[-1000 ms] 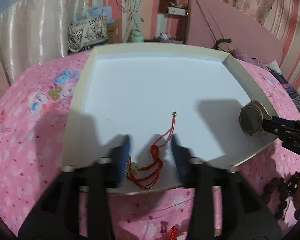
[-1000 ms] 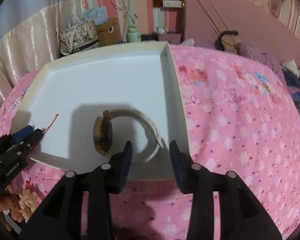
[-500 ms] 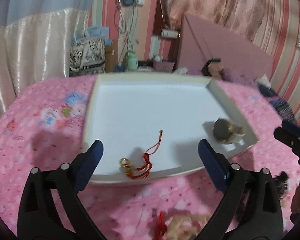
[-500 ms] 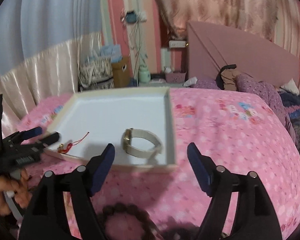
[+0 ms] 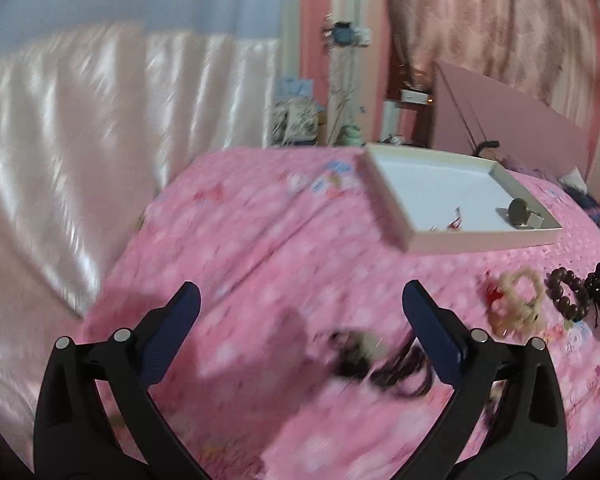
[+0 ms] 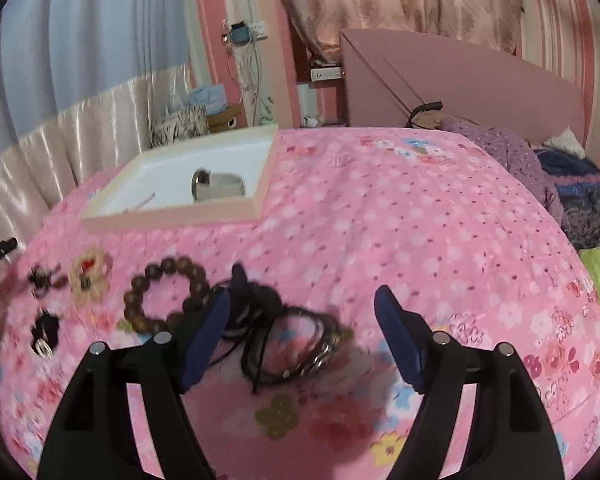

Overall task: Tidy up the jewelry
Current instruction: 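Move both grippers back toward the remaining jewelry, then grasp the black leather bracelet with the right gripper while the left grasps a black cord pendant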

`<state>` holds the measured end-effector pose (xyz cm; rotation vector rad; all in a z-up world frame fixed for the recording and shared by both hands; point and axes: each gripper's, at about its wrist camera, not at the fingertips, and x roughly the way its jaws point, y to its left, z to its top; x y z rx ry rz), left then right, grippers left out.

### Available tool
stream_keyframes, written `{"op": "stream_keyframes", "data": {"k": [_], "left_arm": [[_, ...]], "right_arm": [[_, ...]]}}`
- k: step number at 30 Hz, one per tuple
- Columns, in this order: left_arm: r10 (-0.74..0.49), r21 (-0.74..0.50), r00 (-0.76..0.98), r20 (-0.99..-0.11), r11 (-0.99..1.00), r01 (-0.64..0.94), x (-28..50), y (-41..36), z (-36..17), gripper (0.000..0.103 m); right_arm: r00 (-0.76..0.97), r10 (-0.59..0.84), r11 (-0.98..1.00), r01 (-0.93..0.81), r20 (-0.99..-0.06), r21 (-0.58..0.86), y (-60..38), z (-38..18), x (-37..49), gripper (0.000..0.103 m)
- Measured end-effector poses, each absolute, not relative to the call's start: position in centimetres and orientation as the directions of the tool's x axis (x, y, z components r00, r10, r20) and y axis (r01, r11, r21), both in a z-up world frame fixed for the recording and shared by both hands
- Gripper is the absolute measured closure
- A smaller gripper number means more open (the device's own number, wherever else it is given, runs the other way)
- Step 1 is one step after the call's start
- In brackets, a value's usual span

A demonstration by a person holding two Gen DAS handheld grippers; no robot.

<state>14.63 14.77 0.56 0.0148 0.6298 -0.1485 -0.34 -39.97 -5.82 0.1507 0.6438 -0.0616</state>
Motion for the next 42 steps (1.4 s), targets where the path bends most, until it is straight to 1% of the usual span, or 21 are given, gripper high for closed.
{"op": "stream_keyframes", "data": {"k": [1,3,4,7,10,11,13,15,17,18,19,21,25,28,29,30,32,34,35,37,42], "left_arm": [[-0.137,-0.049,0.793,-0.593,0.990,0.135,14.5,15.3,0.0,0.003],[-0.149,-0.077,0.780,-0.608,0.989,0.130,14.2,16.0,-1.1,0.003],[-0.153,-0.084,0.778,-0.609,0.988,0.128,14.2,15.8,-1.5,0.003],[-0.194,-0.129,0.758,-0.623,0.981,0.145,14.4,15.7,-2.2,0.003],[-0.201,-0.134,0.759,-0.619,0.979,0.151,14.9,14.7,-2.2,0.003],[-0.202,-0.130,0.757,-0.622,0.979,0.155,15.2,14.3,-2.3,0.003],[-0.221,-0.122,0.749,-0.625,0.975,0.186,15.4,13.3,-2.3,0.003],[-0.239,-0.108,0.728,-0.642,0.969,0.223,15.4,12.1,-2.7,0.003],[-0.269,-0.110,0.705,-0.656,0.958,0.264,15.1,10.9,-2.9,0.003],[-0.272,-0.088,0.702,-0.658,0.954,0.287,14.8,10.1,-3.0,0.003],[-0.246,-0.032,0.707,-0.663,0.953,0.301,14.6,8.9,-3.1,0.003],[-0.232,0.011,0.701,-0.674,0.946,0.323,14.7,7.5,-3.4,0.003],[-0.300,-0.017,0.675,-0.674,0.920,0.392,14.6,5.5,-3.2,0.005],[-0.289,0.003,0.667,-0.686,0.917,0.400,15.0,4.5,-3.7,0.020],[-0.294,-0.007,0.645,-0.706,0.913,0.408,15.4,4.2,-4.2,0.028],[-0.290,-0.012,0.626,-0.723,0.912,0.409,15.7,4.1,-4.5,0.040],[-0.296,-0.038,0.607,-0.738,0.915,0.401,16.4,4.3,-4.9,0.049],[-0.289,-0.045,0.607,-0.740,0.922,0.384,16.6,4.5,-5.0,0.067],[-0.302,-0.059,0.589,-0.750,0.917,0.395,16.6,4.4,-5.3,0.085],[-0.301,-0.053,0.595,-0.745,0.917,0.397,16.3,4.3,-5.3,0.095],[-0.346,-0.091,0.610,-0.713,0.908,0.408,15.4,4.8,-4.3,0.098]], "right_arm": [[0.790,-0.005,0.987,0.103,-0.613,0.124,-39.9,-6.2,-0.4,0.029],[0.762,-0.047,0.987,0.135,-0.646,0.087,-40.0,-7.2,-0.7,0.039],[0.752,-0.068,0.985,0.157,-0.655,0.077,-40.2,-7.6,-1.0,0.040],[0.711,-0.044,0.976,0.179,-0.702,0.121,-41.5,-9.4,-0.3,0.050],[0.696,-0.048,0.982,0.165,-0.717,0.095,-41.0,-9.6,1.0,0.052],[0.680,-0.061,0.985,0.160,-0.730,0.068,-40.7,-9.8,1.6,0.061],[0.663,-0.093,0.988,0.156,-0.743,0.015,-40.2,-10.2,2.3,0.064],[0.660,-0.146,0.982,0.188,-0.737,-0.026,-40.1,-10.1,2.4,0.082],[0.654,-0.235,0.962,0.260,-0.719,-0.078,-40.9,-10.0,2.1,0.082],[0.654,-0.245,0.954,0.293,-0.716,-0.059,-41.9,-9.9,1.8,0.083],[0.657,-0.238,0.951,0.306,-0.715,-0.035,-42.5,-9.9,1.6,0.088],[0.668,-0.234,0.945,0.327,-0.706,-0.004,-43.5,-9.8,1.1,0.090],[0.681,-0.220,0.948,0.317,-0.698,0.011,-43.6,-9.8,0.4,0.090],[0.695,-0.202,0.950,0.309,-0.690,0.032,-43.8,-9.7,0.1,0.090],[0.701,-0.194,0.951,0.305,-0.686,0.043,-43.9,-9.6,-0.1,0.090],[0.709,-0.180,0.951,0.302,-0.682,0.063,-44.1,-9.6,-0.3,0.090],[0.716,-0.160,0.948,0.303,-0.680,0.095,-44.6,-9.5,-0.5,0.090],[0.725,-0.139,0.946,0.299,-0.675,0.126,-44.9,-9.4,-0.7,0.090],[0.727,-0.135,0.946,0.297,-0.673,0.131,-44.9,-9.4,-0.7,0.090],[0.729,-0.129,0.948,0.289,-0.672,0.133,-44.9,-9.3,-0.8,0.090],[0.756,-0.126,0.950,0.279,-0.642,0.142,-44.8,-8.0,-1.7,0.090]]}}
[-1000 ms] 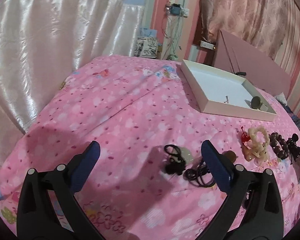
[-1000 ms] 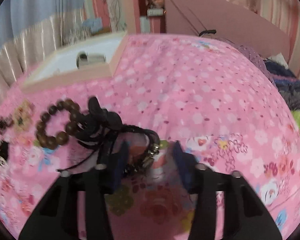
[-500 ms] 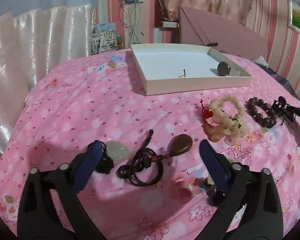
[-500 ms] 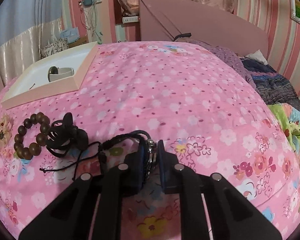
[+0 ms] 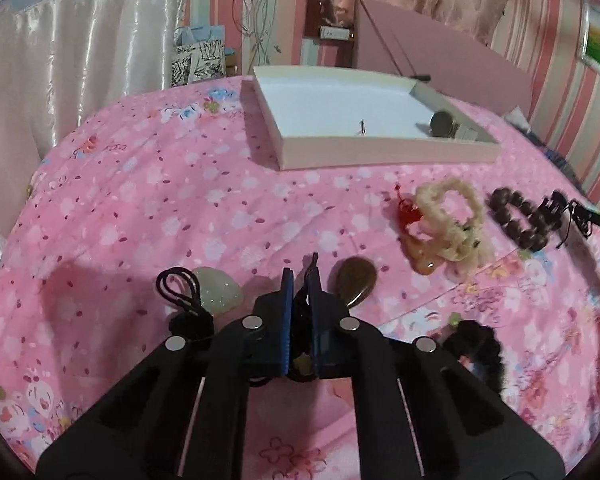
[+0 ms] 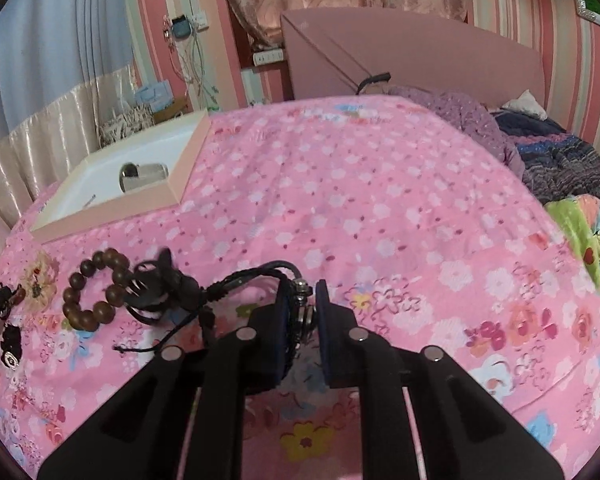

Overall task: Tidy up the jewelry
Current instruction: 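Grasp the black leather bracelet with the right gripper while the left grasps a black cord pendant, then carry both items over the white tray and open the right gripper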

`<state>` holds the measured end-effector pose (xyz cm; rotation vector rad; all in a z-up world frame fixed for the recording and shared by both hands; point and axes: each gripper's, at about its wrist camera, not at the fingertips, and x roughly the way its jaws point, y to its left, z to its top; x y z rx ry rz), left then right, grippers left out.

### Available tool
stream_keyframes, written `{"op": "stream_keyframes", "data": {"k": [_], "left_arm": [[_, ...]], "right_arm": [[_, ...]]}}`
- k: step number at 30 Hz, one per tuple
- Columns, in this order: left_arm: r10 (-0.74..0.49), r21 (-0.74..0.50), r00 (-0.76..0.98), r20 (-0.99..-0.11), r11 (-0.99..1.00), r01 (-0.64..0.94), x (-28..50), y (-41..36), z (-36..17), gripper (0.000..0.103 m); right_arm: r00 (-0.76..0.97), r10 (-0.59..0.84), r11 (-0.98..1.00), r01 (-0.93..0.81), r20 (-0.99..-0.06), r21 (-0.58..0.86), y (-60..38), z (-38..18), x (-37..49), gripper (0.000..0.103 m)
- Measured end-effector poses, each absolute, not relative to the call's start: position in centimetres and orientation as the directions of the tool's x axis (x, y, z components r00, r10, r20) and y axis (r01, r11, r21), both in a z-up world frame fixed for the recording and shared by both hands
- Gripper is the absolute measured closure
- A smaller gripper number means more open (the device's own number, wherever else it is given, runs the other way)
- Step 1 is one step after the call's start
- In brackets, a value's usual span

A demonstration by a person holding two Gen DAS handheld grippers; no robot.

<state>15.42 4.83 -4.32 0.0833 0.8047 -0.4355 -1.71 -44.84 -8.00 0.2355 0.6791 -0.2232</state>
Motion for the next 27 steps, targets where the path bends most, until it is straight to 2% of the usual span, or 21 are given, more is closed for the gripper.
{"op": "stream_keyframes", "data": {"k": [6,18,27], "left_arm": [[-0.435,-0.196,0.623,-0.651,0.888,0.416,15.4,6.6,-0.9,0.099],[-0.515,-0.202,0.682,-0.520,0.849,0.488,17.1,3.3,6.3,0.100],[-0.550,-0.188,0.692,-0.468,0.826,0.530,21.0,-2.8,9.1,0.100]], "right_arm": [[0.822,-0.097,0.947,0.249,-0.561,0.202,-45.5,-3.9,-3.3,0.090],[0.916,0.038,0.942,0.101,-0.400,0.321,-42.8,3.9,-0.7,0.090],[0.900,0.149,0.953,-0.019,-0.409,0.304,-34.4,5.1,7.8,0.090]]}}
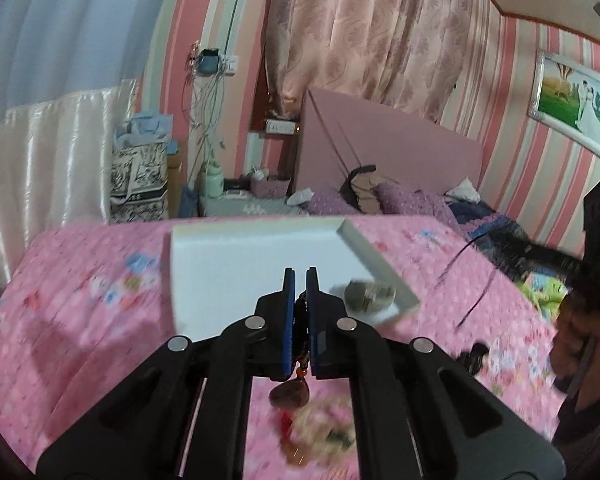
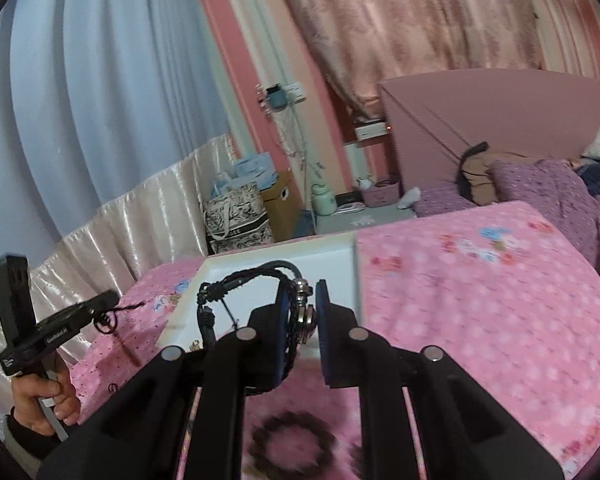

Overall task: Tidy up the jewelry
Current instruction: 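Carry both items over the white tray and open the right gripper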

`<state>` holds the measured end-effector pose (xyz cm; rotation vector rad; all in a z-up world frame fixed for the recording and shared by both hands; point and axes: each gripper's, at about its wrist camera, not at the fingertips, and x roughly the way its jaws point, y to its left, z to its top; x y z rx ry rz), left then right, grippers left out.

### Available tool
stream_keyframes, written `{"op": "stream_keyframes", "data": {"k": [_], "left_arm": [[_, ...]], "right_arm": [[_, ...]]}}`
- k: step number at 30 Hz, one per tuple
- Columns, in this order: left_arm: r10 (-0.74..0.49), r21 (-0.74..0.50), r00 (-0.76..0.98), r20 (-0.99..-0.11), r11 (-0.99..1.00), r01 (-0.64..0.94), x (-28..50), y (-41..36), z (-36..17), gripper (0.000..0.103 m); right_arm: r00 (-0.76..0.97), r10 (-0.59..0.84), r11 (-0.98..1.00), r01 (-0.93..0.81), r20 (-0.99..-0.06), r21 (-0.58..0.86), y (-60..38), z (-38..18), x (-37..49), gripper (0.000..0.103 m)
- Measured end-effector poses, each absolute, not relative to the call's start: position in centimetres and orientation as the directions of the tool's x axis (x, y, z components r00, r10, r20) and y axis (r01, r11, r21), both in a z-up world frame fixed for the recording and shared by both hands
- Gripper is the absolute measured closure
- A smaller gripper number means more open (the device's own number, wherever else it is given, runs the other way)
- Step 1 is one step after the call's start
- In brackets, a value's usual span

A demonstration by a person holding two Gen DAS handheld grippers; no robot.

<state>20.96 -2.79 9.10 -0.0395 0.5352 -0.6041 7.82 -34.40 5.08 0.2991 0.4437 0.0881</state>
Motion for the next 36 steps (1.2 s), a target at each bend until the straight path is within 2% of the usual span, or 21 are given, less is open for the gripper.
{"op": "stream_keyframes", "data": {"k": [7,11,16,27,36], "left_arm": [[-0.468,-0.116,0.739,-0.484,0.872,0.476,25.5,-5.9,6.6,0.100],[-0.382,-0.076,0.766,-0.517,0.912,0.404,27.2,-6.0,3.2,0.100],[-0.317,-0.036,0.777,-0.544,0.934,0.356,28.1,-6.3,0.6,0.100],[-0.262,-0.015,0.778,-0.571,0.951,0.309,28.9,-6.3,-0.7,0.100],[-0.246,-0.002,0.772,-0.587,0.953,0.302,29.5,-7.0,-1.6,0.100]], "right_arm": [[0.875,0.172,0.957,-0.039,-0.453,0.288,-30.3,2.7,14.2,0.090],[0.850,0.140,0.976,-0.032,-0.509,0.216,-27.9,-0.9,17.0,0.090],[0.855,0.077,0.995,-0.031,-0.513,0.097,-25.6,-4.0,17.6,0.090],[0.802,0.026,0.999,-0.007,-0.596,0.034,-24.6,-4.8,19.4,0.090],[0.791,0.013,1.000,0.005,-0.611,0.027,-25.1,-4.9,19.4,0.090]]}}
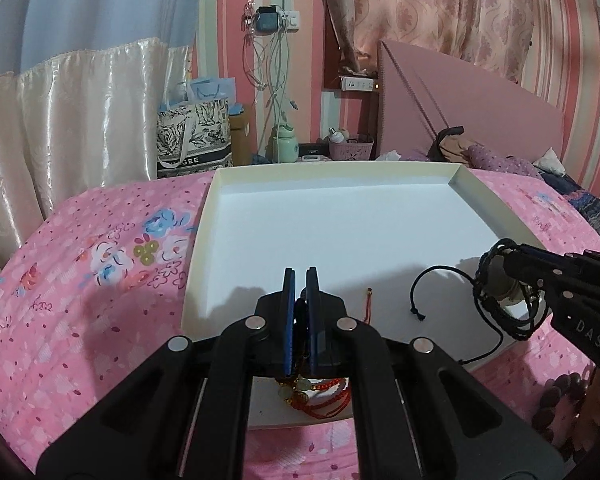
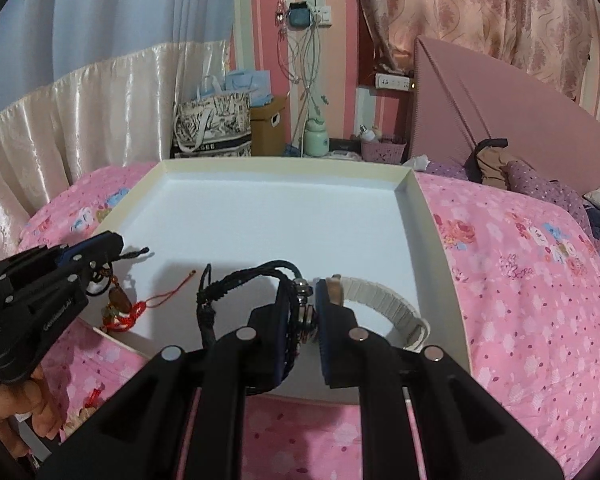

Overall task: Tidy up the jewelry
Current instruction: 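Carry both items over the white tray and open the right gripper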

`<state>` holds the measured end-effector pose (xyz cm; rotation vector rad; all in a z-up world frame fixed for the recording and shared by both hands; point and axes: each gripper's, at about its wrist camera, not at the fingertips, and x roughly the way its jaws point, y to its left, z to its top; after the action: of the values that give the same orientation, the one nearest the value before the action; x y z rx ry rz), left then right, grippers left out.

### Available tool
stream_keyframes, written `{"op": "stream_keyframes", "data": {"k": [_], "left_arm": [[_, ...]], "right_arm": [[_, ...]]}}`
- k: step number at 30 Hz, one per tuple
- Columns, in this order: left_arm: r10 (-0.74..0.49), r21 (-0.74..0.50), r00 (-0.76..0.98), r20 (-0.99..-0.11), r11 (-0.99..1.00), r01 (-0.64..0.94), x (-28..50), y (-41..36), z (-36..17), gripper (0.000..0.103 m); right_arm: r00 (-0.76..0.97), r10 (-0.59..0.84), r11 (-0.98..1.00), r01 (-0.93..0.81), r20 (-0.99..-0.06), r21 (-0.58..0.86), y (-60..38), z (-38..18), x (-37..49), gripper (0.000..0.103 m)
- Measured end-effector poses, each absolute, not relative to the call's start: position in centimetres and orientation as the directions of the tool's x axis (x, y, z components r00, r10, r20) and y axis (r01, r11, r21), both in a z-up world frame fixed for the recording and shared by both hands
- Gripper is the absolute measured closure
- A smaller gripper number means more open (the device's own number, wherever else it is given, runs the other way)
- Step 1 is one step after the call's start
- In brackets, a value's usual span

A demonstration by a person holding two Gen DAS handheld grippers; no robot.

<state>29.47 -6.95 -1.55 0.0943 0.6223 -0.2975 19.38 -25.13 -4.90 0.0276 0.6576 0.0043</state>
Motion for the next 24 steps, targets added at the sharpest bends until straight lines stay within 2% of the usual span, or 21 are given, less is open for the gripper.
{"op": "stream_keyframes", "data": {"k": [13,18,24], "left_arm": [[-0.252,-0.048,0.724,-0.642,0.956,0.289,30.6,-6.5,-2.9,0.099],[-0.214,-0.056,0.686,-0.695,0.968,0.246,31.9,-5.7,-3.9,0.096],[-0.168,-0.023,0.681,-0.712,0.976,0.216,32.5,-5.0,-4.5,0.097]], "right_arm": [[0.748,-0.003,1.000,0.002,-0.664,-0.002,-24.6,-6.5,19.9,0.090],[0.733,-0.018,1.000,0.013,-0.680,-0.013,-24.1,-6.9,19.9,0.088],[0.712,0.003,1.000,-0.003,-0.703,0.000,-23.9,-7.1,19.6,0.087]]}}
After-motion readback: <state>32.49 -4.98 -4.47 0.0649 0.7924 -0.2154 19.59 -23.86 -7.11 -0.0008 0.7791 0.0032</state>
